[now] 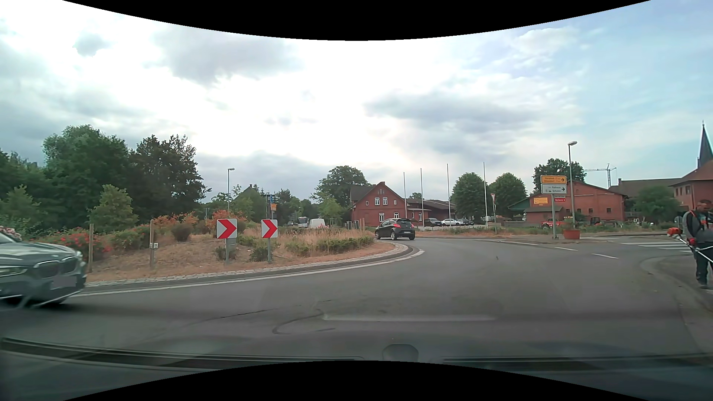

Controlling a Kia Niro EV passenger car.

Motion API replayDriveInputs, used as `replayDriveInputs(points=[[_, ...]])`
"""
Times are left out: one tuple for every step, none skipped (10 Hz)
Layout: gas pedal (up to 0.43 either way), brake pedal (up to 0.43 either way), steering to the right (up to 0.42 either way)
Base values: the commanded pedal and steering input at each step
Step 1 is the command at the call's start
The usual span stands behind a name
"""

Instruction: Follow the waypoints while adhering to traffic rules and regulations

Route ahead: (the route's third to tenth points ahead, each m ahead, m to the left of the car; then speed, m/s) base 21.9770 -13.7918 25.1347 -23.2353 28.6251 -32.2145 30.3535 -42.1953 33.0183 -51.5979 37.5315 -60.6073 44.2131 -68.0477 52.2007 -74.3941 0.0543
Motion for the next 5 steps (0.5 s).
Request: replayDriveInputs(points=[[0.0, 0.274, 0.031], [0.0, 0.274, 0.031], [0.0, 0.268, 0.031], [0.0, 0.274, 0.031], [0.0, 0.268, 0.03]])
